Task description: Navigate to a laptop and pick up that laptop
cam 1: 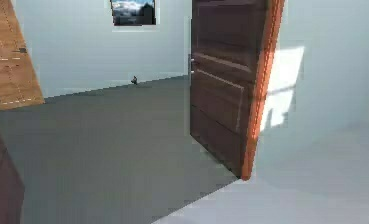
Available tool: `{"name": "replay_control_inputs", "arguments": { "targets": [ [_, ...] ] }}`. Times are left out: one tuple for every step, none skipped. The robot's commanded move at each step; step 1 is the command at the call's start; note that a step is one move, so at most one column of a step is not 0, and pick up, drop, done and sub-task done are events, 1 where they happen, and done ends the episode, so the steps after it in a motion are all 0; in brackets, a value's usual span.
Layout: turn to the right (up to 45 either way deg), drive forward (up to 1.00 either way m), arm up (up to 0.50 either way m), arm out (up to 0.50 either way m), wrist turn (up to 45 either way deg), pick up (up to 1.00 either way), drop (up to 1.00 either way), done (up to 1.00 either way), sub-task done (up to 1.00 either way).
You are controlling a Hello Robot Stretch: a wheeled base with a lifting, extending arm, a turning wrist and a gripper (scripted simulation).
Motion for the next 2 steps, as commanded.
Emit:
{"name": "replay_control_inputs", "arguments": {
  "targets": [
    [-24.0, 0.0, 0.0, 0.0, 0.0, 0.0, 0.0, 0.0, 0.0],
    [0.0, 1.0, 0.0, 0.0, 0.0, 0.0, 0.0, 0.0, 0.0]
  ]
}}
